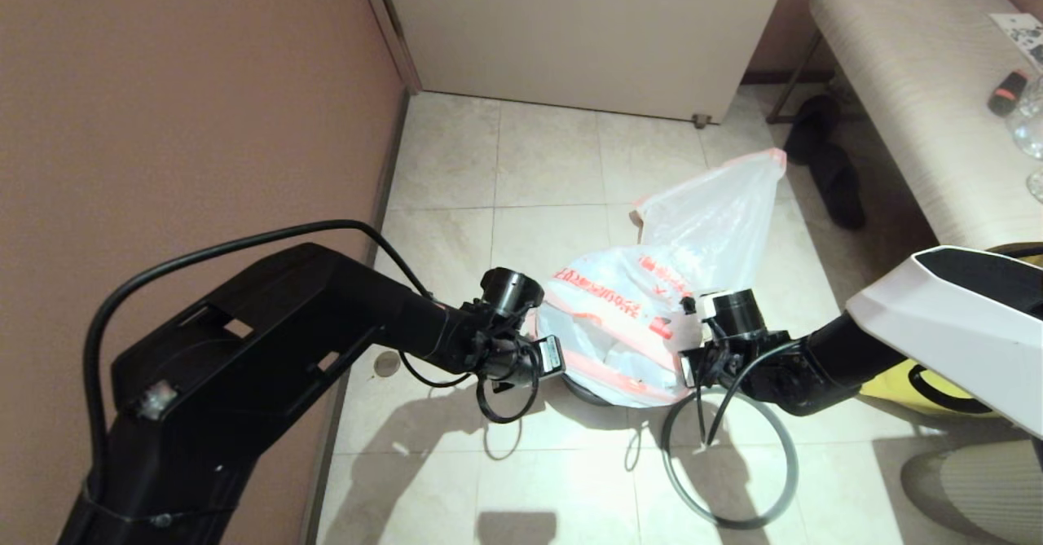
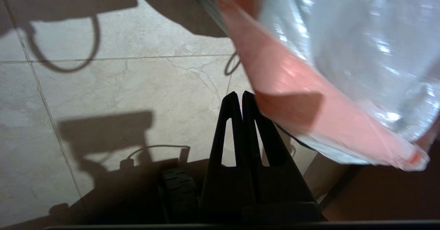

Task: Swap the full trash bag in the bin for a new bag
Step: Put the new garbage bag on the trash can

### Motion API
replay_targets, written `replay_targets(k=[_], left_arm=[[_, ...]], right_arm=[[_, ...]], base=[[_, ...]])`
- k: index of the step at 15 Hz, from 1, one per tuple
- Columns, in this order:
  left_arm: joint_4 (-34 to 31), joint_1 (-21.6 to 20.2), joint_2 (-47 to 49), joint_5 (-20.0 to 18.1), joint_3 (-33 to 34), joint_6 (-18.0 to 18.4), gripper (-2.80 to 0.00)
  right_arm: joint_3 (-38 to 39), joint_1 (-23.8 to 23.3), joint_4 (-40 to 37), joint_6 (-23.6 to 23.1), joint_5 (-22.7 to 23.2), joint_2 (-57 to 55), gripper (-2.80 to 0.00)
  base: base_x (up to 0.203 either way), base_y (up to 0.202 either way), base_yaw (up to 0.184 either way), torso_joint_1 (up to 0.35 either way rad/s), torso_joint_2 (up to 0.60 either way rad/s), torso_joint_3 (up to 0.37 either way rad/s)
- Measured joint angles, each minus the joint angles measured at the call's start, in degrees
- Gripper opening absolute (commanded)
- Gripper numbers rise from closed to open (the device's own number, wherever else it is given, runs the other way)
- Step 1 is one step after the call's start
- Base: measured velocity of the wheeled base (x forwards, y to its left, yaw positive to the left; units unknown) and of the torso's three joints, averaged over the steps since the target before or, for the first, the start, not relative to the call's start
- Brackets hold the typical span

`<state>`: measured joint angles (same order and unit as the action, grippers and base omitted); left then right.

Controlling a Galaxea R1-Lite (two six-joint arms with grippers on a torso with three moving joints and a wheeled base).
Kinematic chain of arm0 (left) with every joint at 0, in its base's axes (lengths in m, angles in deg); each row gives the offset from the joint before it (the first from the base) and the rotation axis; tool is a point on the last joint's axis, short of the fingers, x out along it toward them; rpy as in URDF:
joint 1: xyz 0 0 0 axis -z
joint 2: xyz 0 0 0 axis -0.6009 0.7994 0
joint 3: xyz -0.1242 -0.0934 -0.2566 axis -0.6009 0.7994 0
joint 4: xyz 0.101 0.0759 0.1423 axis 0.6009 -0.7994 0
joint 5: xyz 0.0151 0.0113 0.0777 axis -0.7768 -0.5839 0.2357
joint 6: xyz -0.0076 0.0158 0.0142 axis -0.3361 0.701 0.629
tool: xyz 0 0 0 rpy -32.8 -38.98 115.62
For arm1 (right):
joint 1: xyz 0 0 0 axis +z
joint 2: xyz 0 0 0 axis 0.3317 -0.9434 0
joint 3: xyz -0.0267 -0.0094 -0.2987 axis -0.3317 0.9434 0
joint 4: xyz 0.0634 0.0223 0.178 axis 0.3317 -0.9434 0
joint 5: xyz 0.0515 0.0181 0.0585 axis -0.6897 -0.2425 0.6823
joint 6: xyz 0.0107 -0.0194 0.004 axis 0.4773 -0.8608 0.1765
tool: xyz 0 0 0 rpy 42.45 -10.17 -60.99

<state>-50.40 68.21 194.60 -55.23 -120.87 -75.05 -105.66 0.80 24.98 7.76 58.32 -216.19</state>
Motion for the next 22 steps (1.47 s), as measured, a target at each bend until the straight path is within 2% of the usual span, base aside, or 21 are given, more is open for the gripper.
replay_targets(k=[4,10,11,22], left_arm=[[-6.7,2.4,-7.7,-2.5,1.2,0.3,-2.80],[-6.8,1.6,-6.1,-2.6,-1.3,-0.2,-2.80],[-6.8,0.9,-5.5,-2.6,-1.8,-0.2,0.00],[-6.0,0.3,-2.7,-2.3,-2.9,0.3,0.00]], right_arm=[[1.0,0.3,0.0,-0.4,0.7,2.7,-2.80],[6.7,2.6,0.2,0.0,0.9,7.2,-2.80],[7.3,3.0,0.2,0.1,0.9,7.9,-2.80],[8.3,5.0,0.3,0.1,0.9,9.5,-2.80]], base=[[0.000,0.000,0.000,0.000,0.00,0.000],[0.000,0.000,0.000,0.000,0.00,0.000],[0.000,0.000,0.000,0.000,0.00,0.000],[0.000,0.000,0.000,0.000,0.00,0.000]])
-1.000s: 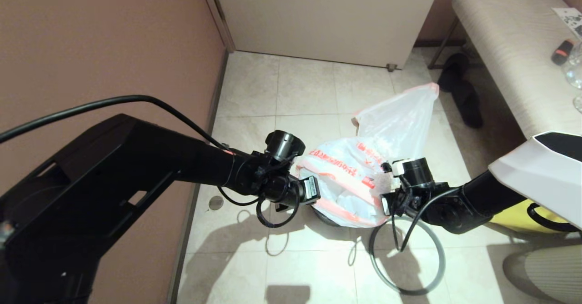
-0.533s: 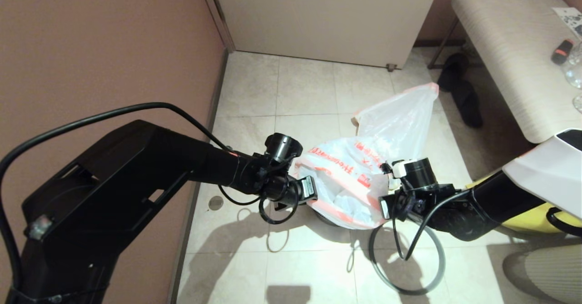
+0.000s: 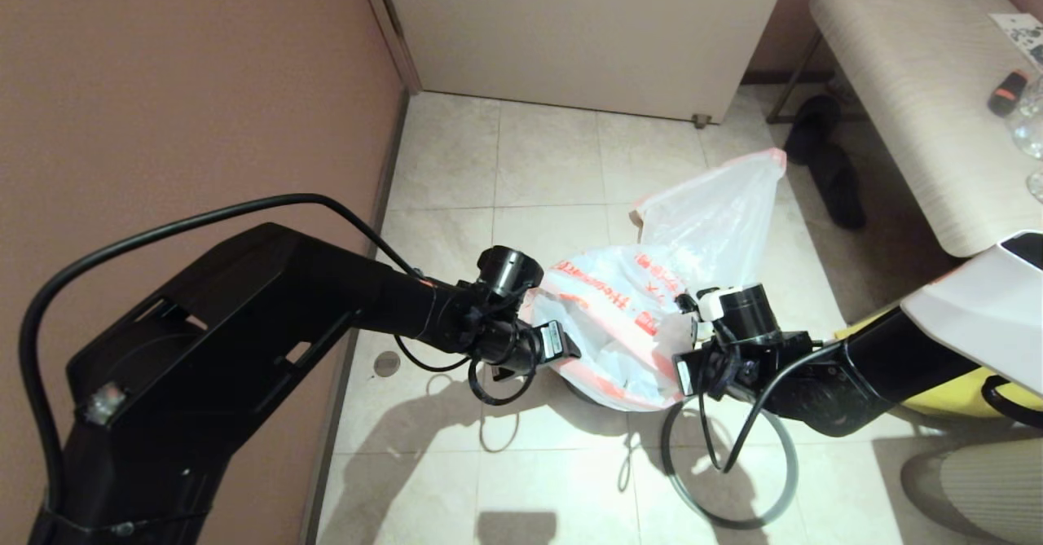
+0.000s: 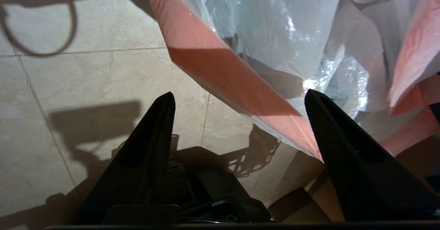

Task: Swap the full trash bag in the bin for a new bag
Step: Put the new garbage bag on the trash can

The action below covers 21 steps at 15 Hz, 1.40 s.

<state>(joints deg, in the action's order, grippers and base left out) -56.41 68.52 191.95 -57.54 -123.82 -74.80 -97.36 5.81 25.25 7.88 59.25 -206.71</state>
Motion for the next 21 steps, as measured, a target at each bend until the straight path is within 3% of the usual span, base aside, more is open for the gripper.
replay_targets(k=[1,2,3,15,21], left_arm=[[0.0,0.0,0.5,0.0,-0.3,0.0,0.00],[0.0,0.0,0.8,0.0,-0.5,0.0,-2.04],[0.0,0.0,0.9,0.1,-0.6,0.0,-2.80],[-0.2,0.8,1.5,0.3,1.1,0.3,-2.80],[-3.4,1.1,4.9,0.4,-0.8,2.0,-2.80]], right_arm=[[0.0,0.0,0.0,0.0,0.0,0.0,-2.80],[0.0,0.0,0.0,0.0,0.0,0.0,-2.80],[0.1,0.0,0.0,0.0,0.0,0.0,-2.80],[-1.2,-0.4,0.1,-0.1,-0.1,-1.1,-2.80],[-1.7,-0.5,0.4,0.1,-0.2,-3.1,-2.80]], base=[[0.000,0.000,0.000,0.000,0.00,0.000],[0.000,0.000,0.000,0.000,0.00,0.000],[0.000,0.000,0.000,0.000,0.00,0.000],[0.000,0.000,0.000,0.000,0.00,0.000],[0.000,0.000,0.000,0.000,0.00,0.000]])
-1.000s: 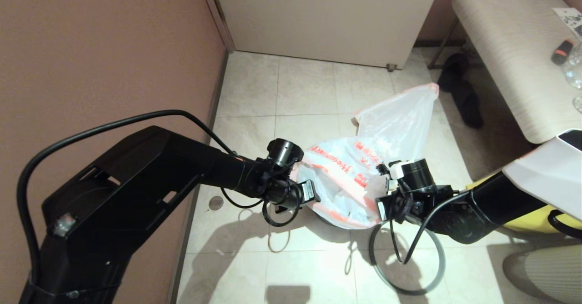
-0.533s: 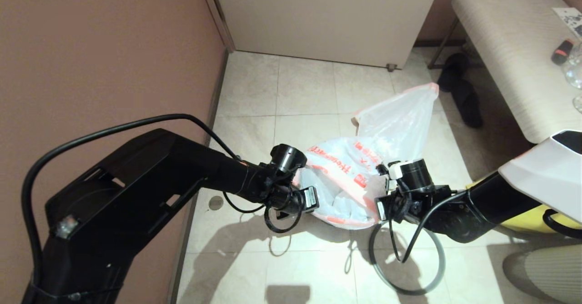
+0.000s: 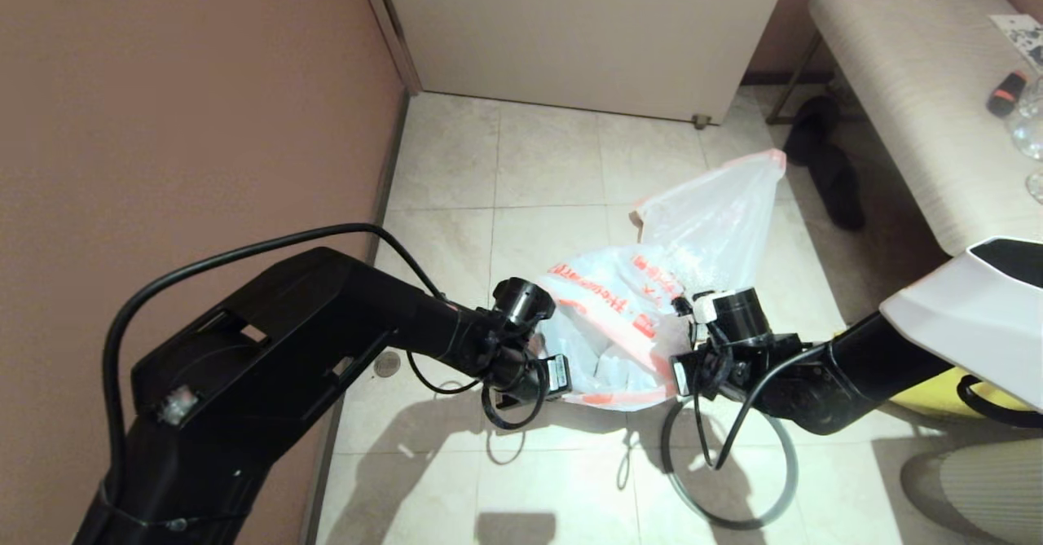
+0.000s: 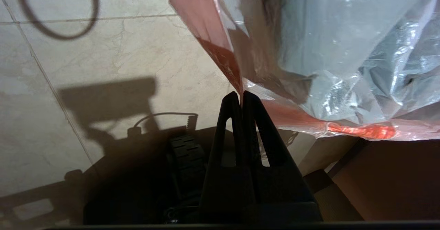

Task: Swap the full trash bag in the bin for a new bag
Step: Put the new garbage bag on the trash can

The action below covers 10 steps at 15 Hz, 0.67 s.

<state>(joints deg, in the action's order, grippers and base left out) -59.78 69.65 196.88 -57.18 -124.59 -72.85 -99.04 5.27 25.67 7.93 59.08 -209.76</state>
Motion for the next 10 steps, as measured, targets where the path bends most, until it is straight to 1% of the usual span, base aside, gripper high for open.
replay_targets(k=[4,6,8,10], left_arm=[[-5.9,-0.6,2.7,0.5,-5.7,-0.4,-2.80],[-6.6,-1.0,4.0,2.1,-7.3,-0.7,-2.80],[-7.6,-1.1,5.0,4.3,-9.4,-2.1,-2.80],[-10.7,-1.1,5.9,5.0,-11.6,-2.5,-2.80]], right_arm=[[-0.4,-0.1,1.4,0.0,-0.1,-1.6,-2.80],[-0.5,-0.2,3.1,0.0,-0.1,-2.5,-2.80],[-0.6,-0.2,3.3,0.0,-0.2,-3.0,-2.80],[-0.6,-0.2,3.3,-0.1,-0.3,-3.2,-2.80]], base=[[0.000,0.000,0.000,0.000,0.00,0.000],[0.000,0.000,0.000,0.000,0.00,0.000],[0.000,0.000,0.000,0.000,0.00,0.000],[0.000,0.000,0.000,0.000,0.00,0.000]])
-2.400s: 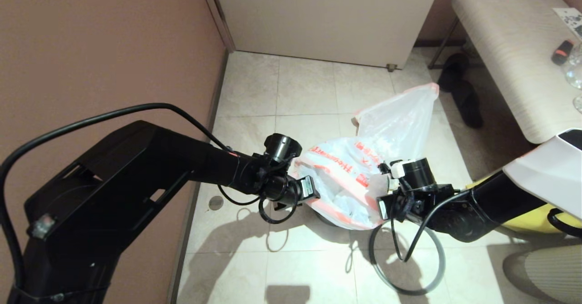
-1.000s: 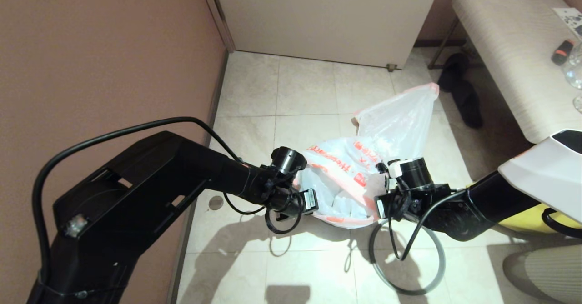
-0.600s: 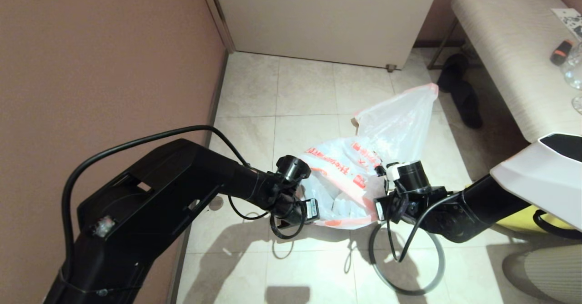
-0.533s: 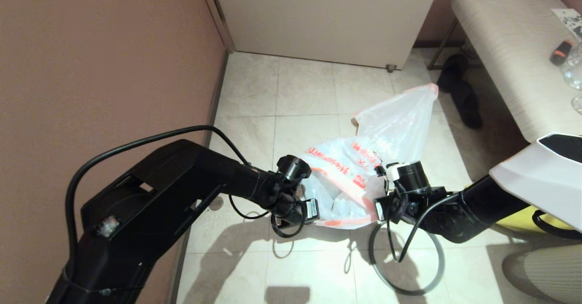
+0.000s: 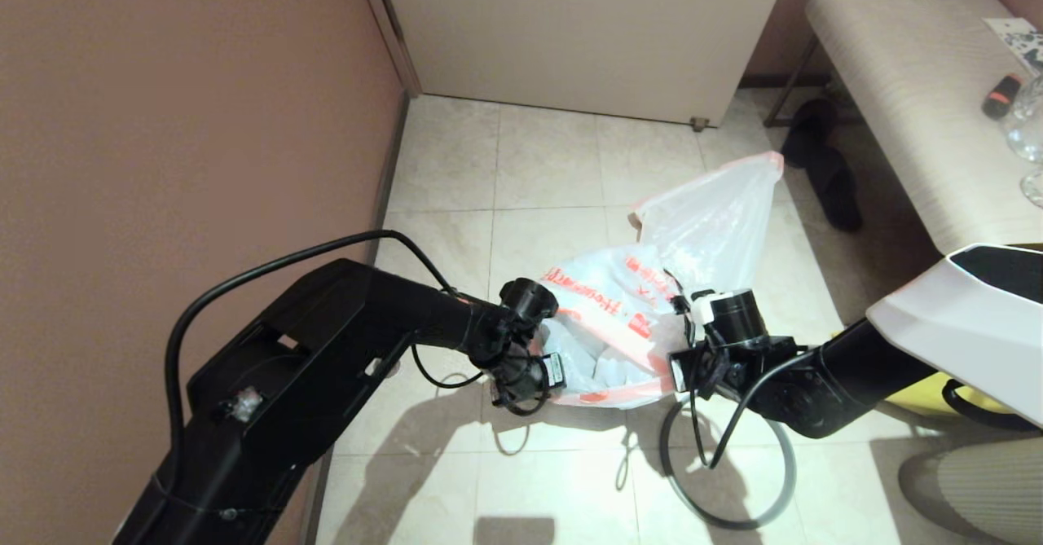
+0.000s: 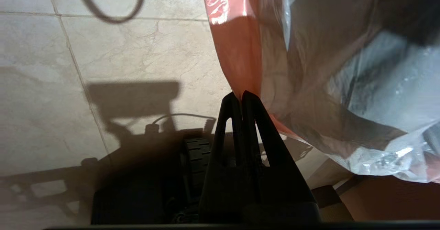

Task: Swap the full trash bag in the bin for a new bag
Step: Put the new garbage bag on the trash can

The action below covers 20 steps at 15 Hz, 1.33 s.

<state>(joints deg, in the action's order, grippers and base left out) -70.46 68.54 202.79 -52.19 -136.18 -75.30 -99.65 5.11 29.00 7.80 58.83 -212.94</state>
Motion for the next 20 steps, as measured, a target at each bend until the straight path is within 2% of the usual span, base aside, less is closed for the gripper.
replay_targets(k=[2,3,10,13,16,17,20], left_arm=[[-0.7,0.0,-0.1,0.1,-0.5,-0.4,-2.80],[-0.8,0.0,-0.9,0.1,-0.4,-0.8,0.00],[-1.4,0.1,-9.6,-0.7,3.6,-0.4,0.00],[-0.8,0.0,-8.0,-0.2,1.7,-0.5,0.00],[-0.4,-0.2,-4.0,2.4,-3.8,-0.6,0.00],[0.7,-0.2,-2.3,2.9,-5.3,-0.5,-2.80],[6.4,0.5,0.6,3.2,-6.0,-0.4,-2.80]], right_arm=[[0.0,0.0,-0.1,0.0,0.0,0.0,-2.80],[0.0,-0.1,-0.1,0.0,0.0,0.0,-2.80],[0.4,-0.2,-0.1,0.0,0.0,0.1,-2.80],[0.6,-0.4,-0.2,0.1,0.2,0.6,-2.80],[0.9,-0.4,-0.2,0.1,0.3,1.0,-2.80],[1.3,-0.4,-0.1,0.2,0.3,1.2,-2.80],[2.4,-0.4,-0.2,1.8,0.4,2.2,-2.80]], base=[[0.000,0.000,0.000,0.000,0.00,0.000],[0.000,0.000,0.000,0.000,0.00,0.000],[0.000,0.000,0.000,0.000,0.00,0.000],[0.000,0.000,0.000,0.000,0.00,0.000],[0.000,0.000,0.000,0.000,0.00,0.000],[0.000,0.000,0.000,0.000,0.00,0.000],[0.000,0.000,0.000,0.000,0.00,0.000]])
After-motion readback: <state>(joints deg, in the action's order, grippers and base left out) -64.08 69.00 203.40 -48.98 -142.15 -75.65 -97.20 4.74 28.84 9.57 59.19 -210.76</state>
